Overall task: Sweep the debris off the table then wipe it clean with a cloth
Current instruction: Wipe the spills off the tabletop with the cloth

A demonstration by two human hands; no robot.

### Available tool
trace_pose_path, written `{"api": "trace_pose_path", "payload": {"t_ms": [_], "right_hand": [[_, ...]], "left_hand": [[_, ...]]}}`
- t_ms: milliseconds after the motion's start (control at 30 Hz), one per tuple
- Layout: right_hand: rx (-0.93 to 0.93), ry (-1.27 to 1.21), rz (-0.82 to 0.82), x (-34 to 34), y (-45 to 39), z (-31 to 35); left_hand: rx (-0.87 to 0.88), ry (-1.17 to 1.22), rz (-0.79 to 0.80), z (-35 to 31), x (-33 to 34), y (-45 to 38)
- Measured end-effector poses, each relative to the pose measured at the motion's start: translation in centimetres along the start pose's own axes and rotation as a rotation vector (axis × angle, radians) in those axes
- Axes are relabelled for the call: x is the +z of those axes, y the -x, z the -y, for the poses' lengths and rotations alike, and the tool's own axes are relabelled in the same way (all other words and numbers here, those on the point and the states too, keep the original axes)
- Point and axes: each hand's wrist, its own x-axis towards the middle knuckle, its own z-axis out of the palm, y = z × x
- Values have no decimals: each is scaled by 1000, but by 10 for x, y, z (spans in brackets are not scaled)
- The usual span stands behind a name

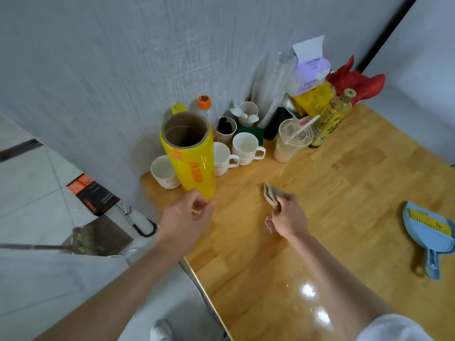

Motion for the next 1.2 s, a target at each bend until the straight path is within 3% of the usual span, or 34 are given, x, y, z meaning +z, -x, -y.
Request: {"api": "trace_pose_path", "payload": {"t_ms": [100,200,267,367,433,567,633,833,933,1067,1133,1200], "right_hand": [[-187,-64,74,37,27,42],[-337,-14,213,54,39,60],[-248,-94,189,50,33,60],[-20,-293,13,51,34,54],[-8,-275,-58,68,42,59],[-262,-103,133,82,66,85],[-286,-17,178,68,61,80],[85,-185,-72,39,5,80],[-31,-127,-47,67,2,119],[-378,72,130,103,60,161],[-512,38,248,101,86,148],[-445,-61,316,83,88,113]], "left_hand": [[-20,172,-283,17,-24,1],[266,156,-477,11,-57,-18],[325,139,-419,-6,-78,-37],[291,211,-176,-30,-83,-57],[301,265,-101,-33,-77,-64],[295,336,-78,-26,-71,-78],[320,325,-75,-27,-74,-79],[461,390,-32,-29,-132,-73],[552,407,6,-34,-167,-74],[594,370,6,-37,-185,-75],[575,380,-3,-36,-185,-76],[548,410,-3,-34,-179,-75]]}}
